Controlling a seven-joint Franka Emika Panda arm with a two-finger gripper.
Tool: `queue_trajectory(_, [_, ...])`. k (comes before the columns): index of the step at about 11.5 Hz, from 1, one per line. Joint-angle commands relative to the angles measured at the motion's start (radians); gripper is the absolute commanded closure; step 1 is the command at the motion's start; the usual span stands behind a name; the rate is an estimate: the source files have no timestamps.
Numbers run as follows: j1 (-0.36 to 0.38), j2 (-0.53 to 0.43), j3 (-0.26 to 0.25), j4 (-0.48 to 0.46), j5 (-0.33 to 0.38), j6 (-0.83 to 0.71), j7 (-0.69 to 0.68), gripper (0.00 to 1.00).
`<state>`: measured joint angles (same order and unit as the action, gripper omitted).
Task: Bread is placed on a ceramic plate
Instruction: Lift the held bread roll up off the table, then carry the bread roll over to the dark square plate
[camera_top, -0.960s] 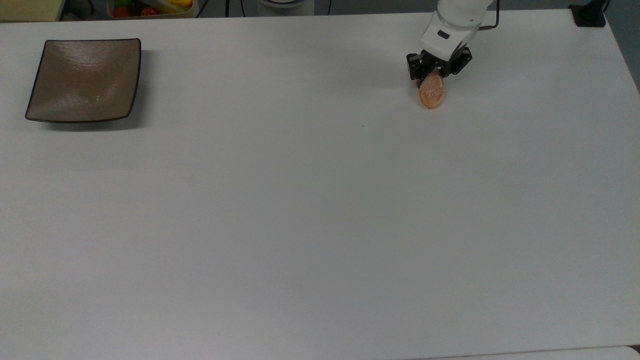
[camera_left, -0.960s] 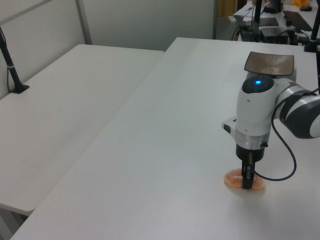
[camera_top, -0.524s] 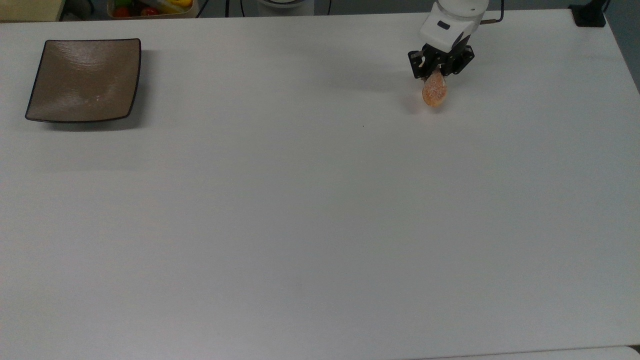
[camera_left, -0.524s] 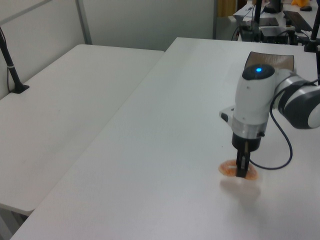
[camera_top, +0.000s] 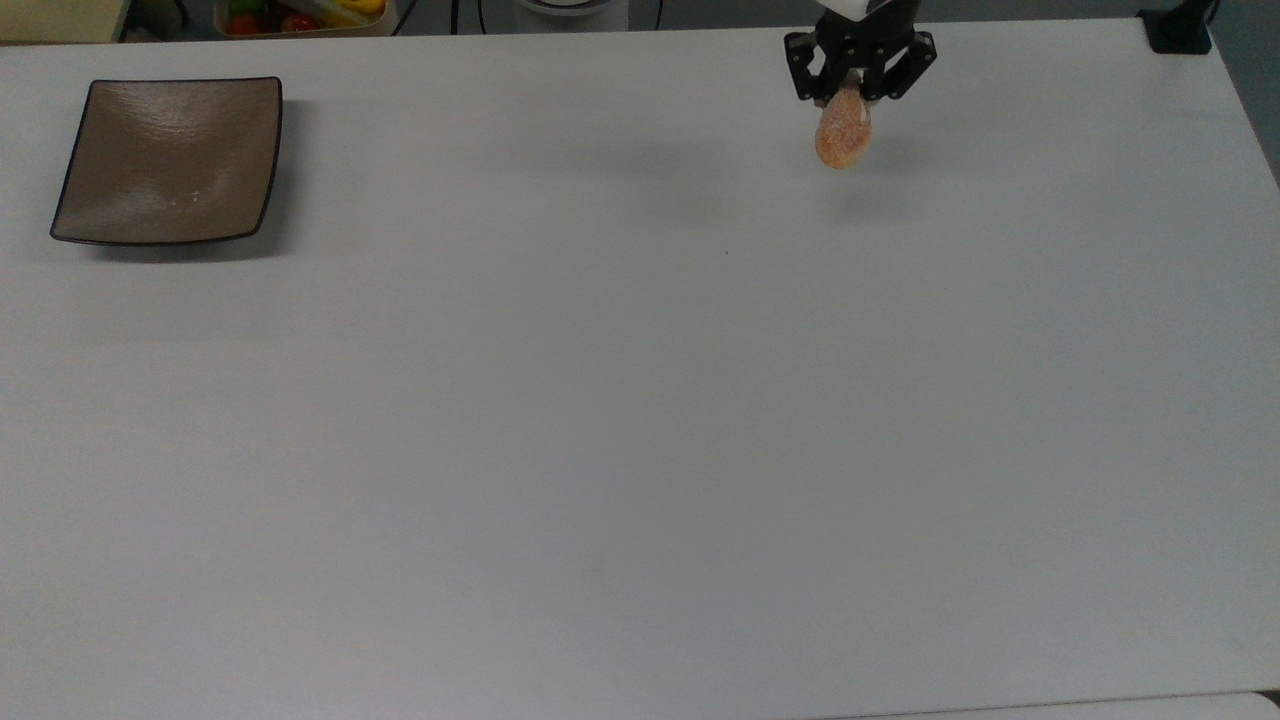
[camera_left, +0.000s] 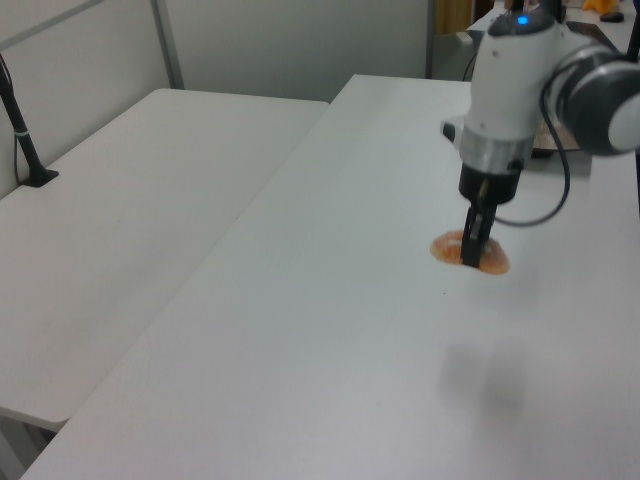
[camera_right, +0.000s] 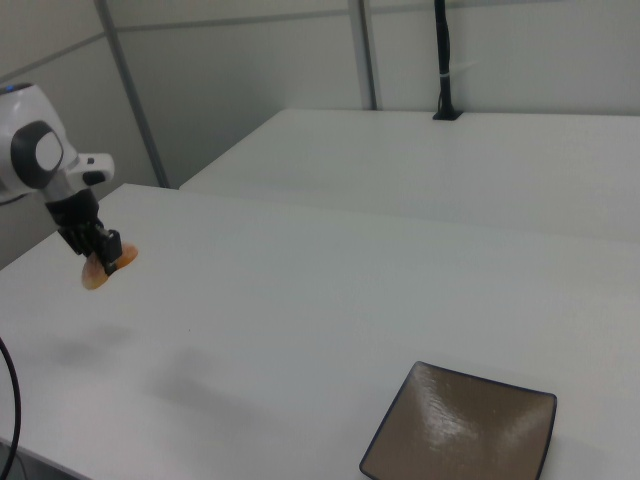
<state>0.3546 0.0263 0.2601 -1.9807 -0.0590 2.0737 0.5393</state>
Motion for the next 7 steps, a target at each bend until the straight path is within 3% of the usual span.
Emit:
queue_trajectory(1, [-0.048,-0.071,-0.06,0.056,0.091,-0.148,-0.201,0.84])
queue_trajectory(5, [-0.146,-0.146,-0.174,0.092,0.172,-0.273,-0.491,0.82])
queue_trajectory(7, [-0.205,-0.163,-0.232,0.097,0.173,-0.296,-0.608,0.82])
